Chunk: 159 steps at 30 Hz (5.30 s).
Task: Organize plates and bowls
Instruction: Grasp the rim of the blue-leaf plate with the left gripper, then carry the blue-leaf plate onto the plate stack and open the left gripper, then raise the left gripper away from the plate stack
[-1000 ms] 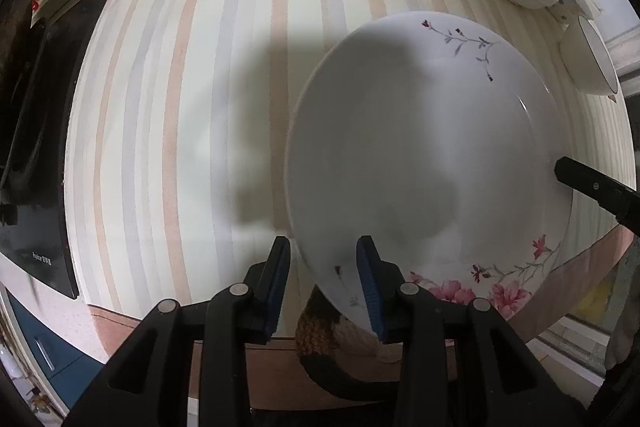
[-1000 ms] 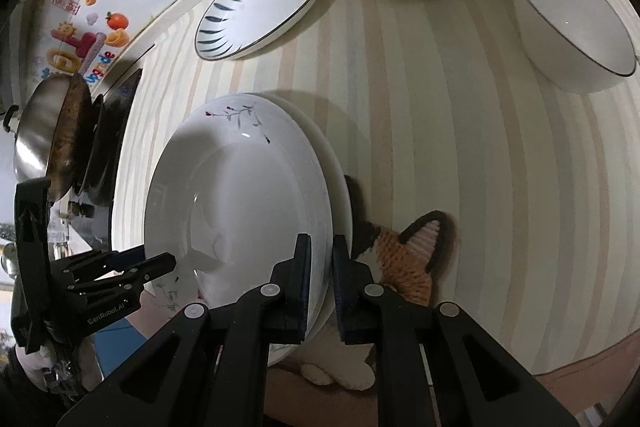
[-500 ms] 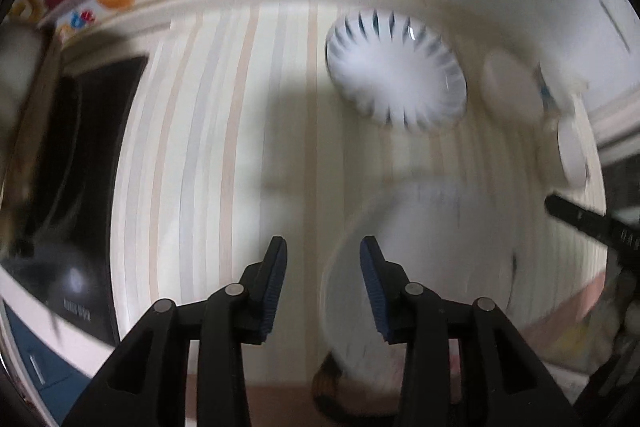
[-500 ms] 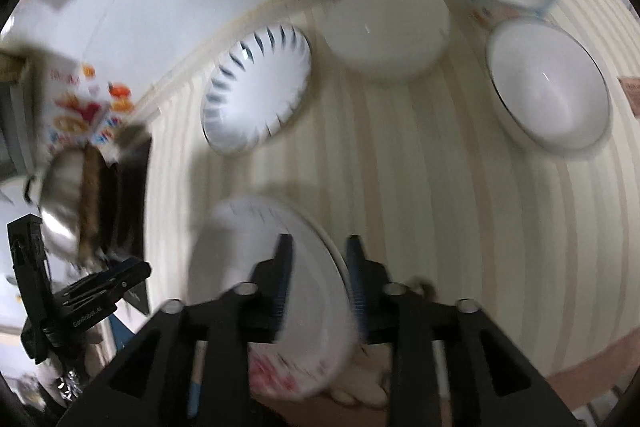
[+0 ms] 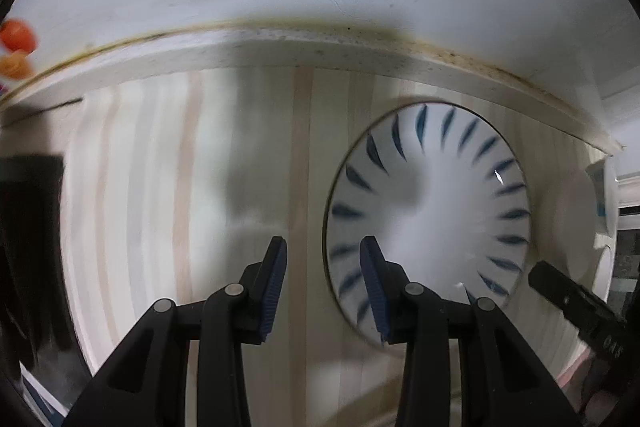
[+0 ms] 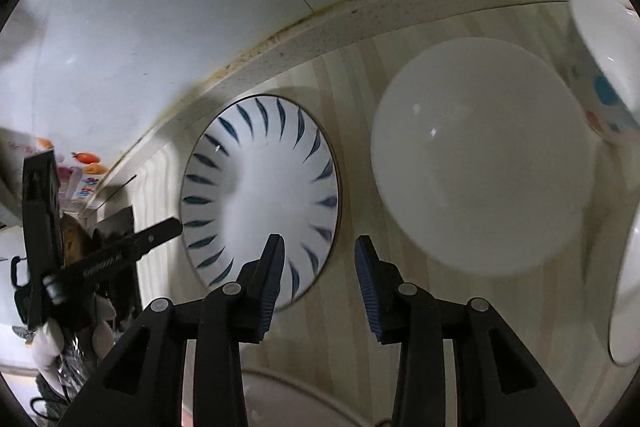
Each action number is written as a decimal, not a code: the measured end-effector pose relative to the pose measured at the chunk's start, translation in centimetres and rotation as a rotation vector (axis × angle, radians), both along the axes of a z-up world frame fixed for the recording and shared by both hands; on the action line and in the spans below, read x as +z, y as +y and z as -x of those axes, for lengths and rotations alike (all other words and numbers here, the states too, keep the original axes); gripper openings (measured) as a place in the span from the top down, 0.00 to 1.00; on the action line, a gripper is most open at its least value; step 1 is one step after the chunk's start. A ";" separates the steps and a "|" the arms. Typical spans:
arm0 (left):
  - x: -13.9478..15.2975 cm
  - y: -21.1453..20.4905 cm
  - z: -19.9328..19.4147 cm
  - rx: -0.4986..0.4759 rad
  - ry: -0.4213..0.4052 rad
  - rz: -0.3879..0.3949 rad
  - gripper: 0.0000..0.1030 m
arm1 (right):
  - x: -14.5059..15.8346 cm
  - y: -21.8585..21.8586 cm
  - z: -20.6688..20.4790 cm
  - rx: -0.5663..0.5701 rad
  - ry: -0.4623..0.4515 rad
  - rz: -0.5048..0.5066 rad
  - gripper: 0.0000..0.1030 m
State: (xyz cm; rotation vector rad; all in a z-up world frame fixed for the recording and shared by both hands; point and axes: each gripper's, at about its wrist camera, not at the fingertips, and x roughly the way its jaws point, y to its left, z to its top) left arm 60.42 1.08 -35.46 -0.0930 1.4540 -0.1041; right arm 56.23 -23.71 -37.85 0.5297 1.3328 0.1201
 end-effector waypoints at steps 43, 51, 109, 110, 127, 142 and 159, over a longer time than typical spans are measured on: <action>7.4 2.3 8.7 -0.058 -0.090 0.025 0.78 | 2.1 4.0 0.6 0.161 -0.062 0.119 0.88; 12.9 2.2 13.7 -0.049 -0.157 0.052 0.78 | 7.8 3.1 5.8 0.193 -0.139 0.108 0.88; 3.0 -3.3 25.8 -0.042 0.057 -0.045 0.78 | 0.1 1.2 20.3 0.238 0.077 0.041 0.86; 3.0 -3.3 25.9 -0.039 0.056 -0.047 0.78 | 0.2 1.2 20.4 0.243 0.078 0.042 0.86; 9.3 -2.0 28.8 -0.017 -0.035 -0.036 0.77 | 5.6 1.3 22.4 0.247 0.008 0.115 0.84; 20.7 -1.3 36.6 -0.071 -0.251 -0.039 0.44 | 17.9 4.9 31.4 0.189 -0.181 0.245 0.24; 25.2 -0.4 44.2 -0.054 -0.359 -0.032 0.15 | 24.6 6.3 41.3 0.126 -0.302 0.299 0.10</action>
